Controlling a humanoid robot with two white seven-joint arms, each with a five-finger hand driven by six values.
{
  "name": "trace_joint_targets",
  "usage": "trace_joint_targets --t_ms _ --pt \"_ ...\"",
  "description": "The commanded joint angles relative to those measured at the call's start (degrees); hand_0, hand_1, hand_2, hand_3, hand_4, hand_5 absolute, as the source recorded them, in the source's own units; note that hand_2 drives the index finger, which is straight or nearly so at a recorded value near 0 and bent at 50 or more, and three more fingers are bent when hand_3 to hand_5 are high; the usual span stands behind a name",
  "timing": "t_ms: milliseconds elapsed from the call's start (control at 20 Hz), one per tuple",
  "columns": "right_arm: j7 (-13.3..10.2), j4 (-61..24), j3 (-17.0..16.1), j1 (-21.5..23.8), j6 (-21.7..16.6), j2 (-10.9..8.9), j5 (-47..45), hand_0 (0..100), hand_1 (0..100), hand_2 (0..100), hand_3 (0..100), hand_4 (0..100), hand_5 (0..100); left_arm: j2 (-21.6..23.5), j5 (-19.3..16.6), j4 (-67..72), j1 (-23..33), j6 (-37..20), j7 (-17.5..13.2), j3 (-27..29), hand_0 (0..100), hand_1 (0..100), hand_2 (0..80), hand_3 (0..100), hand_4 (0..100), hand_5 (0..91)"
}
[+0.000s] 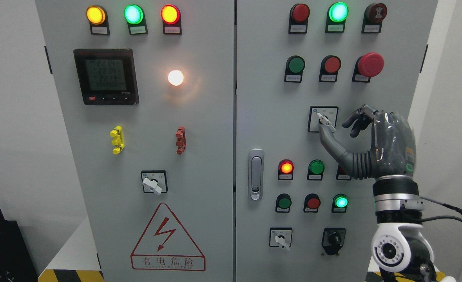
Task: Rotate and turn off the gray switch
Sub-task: 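Bring the right hand's fingers onto the rotary switch handle, then pinch the switch handle between right thumb and fingers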
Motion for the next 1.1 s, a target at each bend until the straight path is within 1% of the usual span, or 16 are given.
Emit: trace_joint_targets --t_ms 0,100,600,1050 --pt "-0.1 1.4 0.5 -0.3 -0.1 0.44 0.2 13 40 60 82 71 88 0.0 -0.4 1.3 0.0 0.0 0.1 1.8 12 39 0.0 0 0 0.0" --pt "-0.1 1.4 1.0 -0.4 0.0 0.44 0.2 13 40 60 82 71 88 0.0 -0.4 1.3 0.0 0.0 0.1 1.8 12 39 0.0 0 0 0.0" --pt "-0.1 1.8 1.2 -0.6 0.0 0.44 0.3 15 39 59 82 71 88 0.0 -0.4 1.3 0.0 0.0 0.0 1.8 12 39 0.0 0 0 0.0" --pt "-0.1 2.3 1.2 -1.0 0.1 0.44 1.2 19 42 60 82 71 88 0.0 -0.4 1.3 0.1 0.0 0.1 1.8 12 39 0.0 0 0 0.0"
